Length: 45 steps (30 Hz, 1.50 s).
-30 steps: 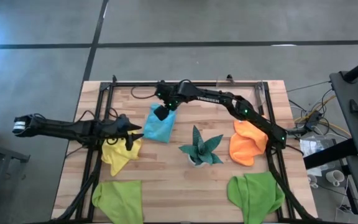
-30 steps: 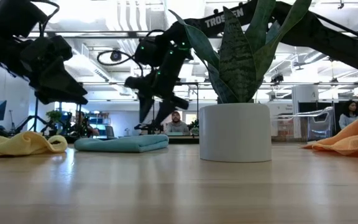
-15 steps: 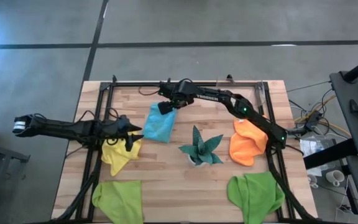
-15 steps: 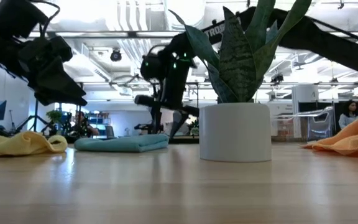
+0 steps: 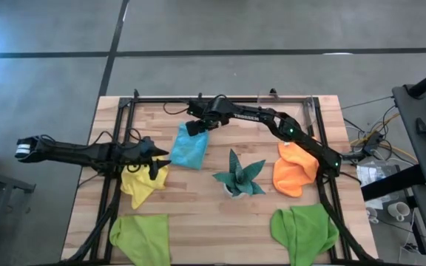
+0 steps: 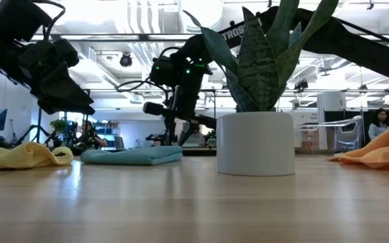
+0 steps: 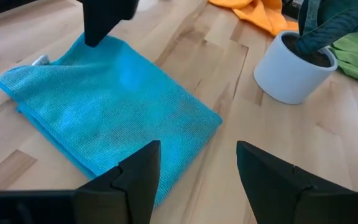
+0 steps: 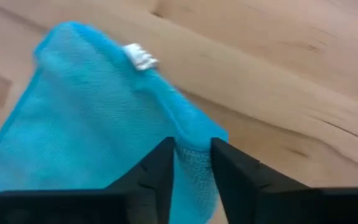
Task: Fold microfiber towels
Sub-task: Fold the blue microfiber cloth
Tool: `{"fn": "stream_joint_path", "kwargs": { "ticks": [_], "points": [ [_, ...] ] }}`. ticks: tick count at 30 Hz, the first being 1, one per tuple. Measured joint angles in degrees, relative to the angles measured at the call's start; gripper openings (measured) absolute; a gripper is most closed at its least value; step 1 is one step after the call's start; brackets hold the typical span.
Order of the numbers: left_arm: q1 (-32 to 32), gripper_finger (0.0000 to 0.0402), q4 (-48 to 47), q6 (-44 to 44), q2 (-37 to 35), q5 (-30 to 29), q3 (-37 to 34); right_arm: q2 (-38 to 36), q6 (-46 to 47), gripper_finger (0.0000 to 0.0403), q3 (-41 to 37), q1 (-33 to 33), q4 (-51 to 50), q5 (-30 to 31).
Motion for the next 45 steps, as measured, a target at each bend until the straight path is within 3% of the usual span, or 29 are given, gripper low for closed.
{"fn": "stream_joint_path", "kwargs": {
  "ticks": [6,11,15,20,24,27,33,37,45],
  "points": [
    [0.0,0.0196,-0.1,0.3,-1.1,0.0,0.0,0.0,-9.7,0.0017,1.5,0.4,2.3,3.5],
    [0.0,0.0196,-1.1,0.4,-2.6,-0.4,-0.3,-1.4,-29.0,0.001,2.7,4.5,8.1,12.4],
    [0.1,0.0196,-2.6,2.6,-4.6,-5.1,-0.3,-1.9,-44.3,0.001,2.8,9.3,11.8,16.9],
    [1.3,0.0196,-6.1,4.4,-8.1,-12.2,1.6,-1.8,-51.5,0.0009,0.4,14.3,16.3,16.8],
    [4.5,0.0196,-11.2,6.3,-9.1,-13.6,4.0,-1.8,-54.8,0.0009,0.3,17.6,17.7,16.4],
    [6.2,0.0196,-12.0,10.9,-8.7,-12.5,5.4,-1.8,-56.1,0.0009,0.1,19.5,18.1,13.3],
    [6.2,0.0196,-8.2,14.9,-6.8,-1.5,5.0,-1.8,-55.2,0.0009,-1.2,21.8,17.3,8.4],
    [5.5,0.0196,-7.4,14.8,-5.0,2.9,5.0,-1.8,-54.3,0.0009,-0.9,24.2,17.5,4.8],
    [1.6,0.0196,-2.6,15.0,-3.7,4.0,5.3,-1.8,-47.9,0.0009,-1.0,30.3,15.5,-6.8]
  ]
}}
